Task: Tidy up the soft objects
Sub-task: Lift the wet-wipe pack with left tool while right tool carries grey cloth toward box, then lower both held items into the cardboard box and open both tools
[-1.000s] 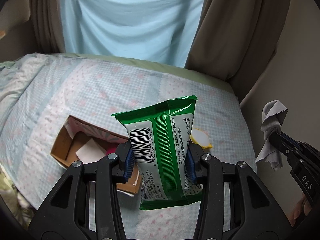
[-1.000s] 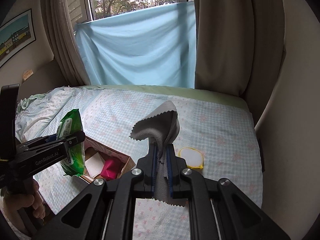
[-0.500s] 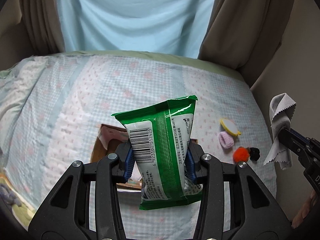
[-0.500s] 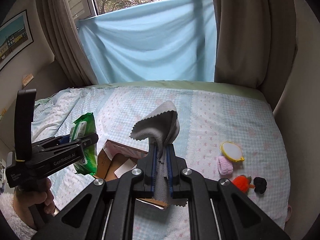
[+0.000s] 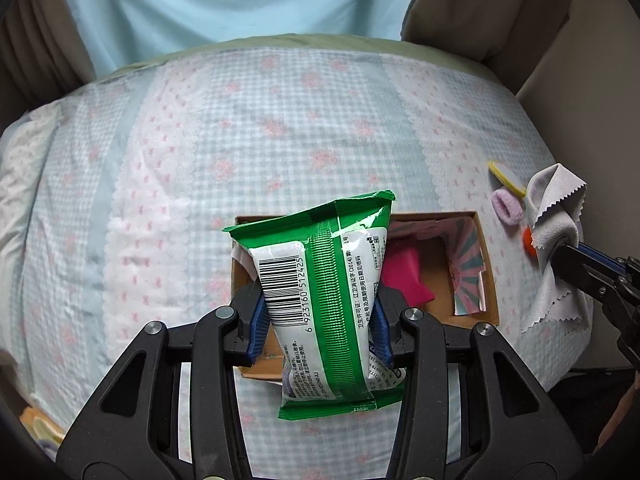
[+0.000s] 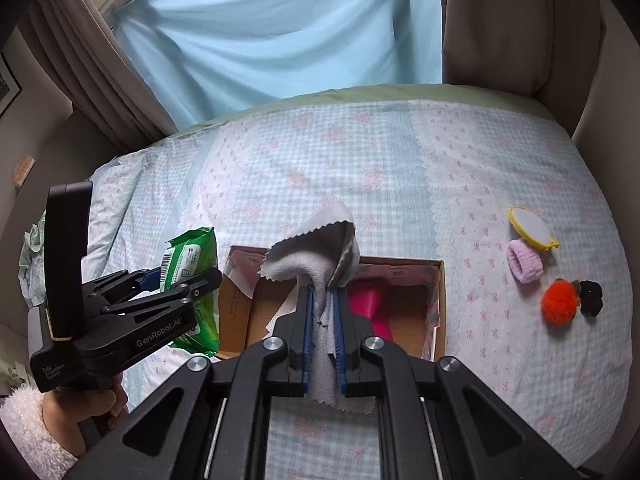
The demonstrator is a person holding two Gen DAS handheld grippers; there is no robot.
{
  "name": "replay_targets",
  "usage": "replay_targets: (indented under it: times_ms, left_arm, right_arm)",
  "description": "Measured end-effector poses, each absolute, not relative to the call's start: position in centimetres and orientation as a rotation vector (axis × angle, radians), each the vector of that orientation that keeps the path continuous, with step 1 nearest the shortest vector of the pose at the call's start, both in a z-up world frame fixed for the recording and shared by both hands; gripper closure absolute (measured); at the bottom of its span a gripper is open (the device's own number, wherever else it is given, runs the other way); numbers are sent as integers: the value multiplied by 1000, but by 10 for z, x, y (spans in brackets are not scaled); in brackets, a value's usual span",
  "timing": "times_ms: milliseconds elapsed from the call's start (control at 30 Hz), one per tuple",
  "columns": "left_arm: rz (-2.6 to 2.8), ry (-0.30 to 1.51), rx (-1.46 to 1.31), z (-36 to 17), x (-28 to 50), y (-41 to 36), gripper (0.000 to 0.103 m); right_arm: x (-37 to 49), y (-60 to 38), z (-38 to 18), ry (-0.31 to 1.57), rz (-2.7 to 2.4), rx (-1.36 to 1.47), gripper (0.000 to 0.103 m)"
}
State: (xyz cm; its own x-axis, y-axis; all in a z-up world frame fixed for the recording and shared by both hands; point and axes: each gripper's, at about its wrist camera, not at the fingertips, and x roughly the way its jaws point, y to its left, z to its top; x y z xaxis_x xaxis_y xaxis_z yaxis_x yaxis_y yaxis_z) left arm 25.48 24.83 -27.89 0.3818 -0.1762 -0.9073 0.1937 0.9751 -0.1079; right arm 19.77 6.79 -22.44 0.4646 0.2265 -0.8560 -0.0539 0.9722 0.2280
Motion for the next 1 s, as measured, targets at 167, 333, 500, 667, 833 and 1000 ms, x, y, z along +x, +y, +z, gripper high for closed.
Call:
replay_targets:
  times_ms: [167, 333, 500, 667, 833, 1000]
  left_arm:
    - [-236, 1230, 56, -321, 268, 247, 64]
    - [-254, 1324, 42, -359, 282, 244, 65]
    - [-285, 1397, 84, -396, 291, 233, 65]
    - [-309, 1440, 117, -416, 288, 225, 64]
    - [-349, 1455, 175, -423, 284, 215, 0]
    - [-396, 1475, 155, -426, 276, 212, 0]
  right_arm:
    - [221, 77, -261, 1147, 207, 169, 94]
    - [246, 86, -301, 1239, 233, 166, 94]
    - [266, 89, -337, 1316, 278, 168, 94]
    - [279, 86, -369, 1387, 307, 198, 94]
    - [286, 81, -383, 1412, 311, 264, 82]
    - [284, 63, -386, 1369, 214, 335, 0]
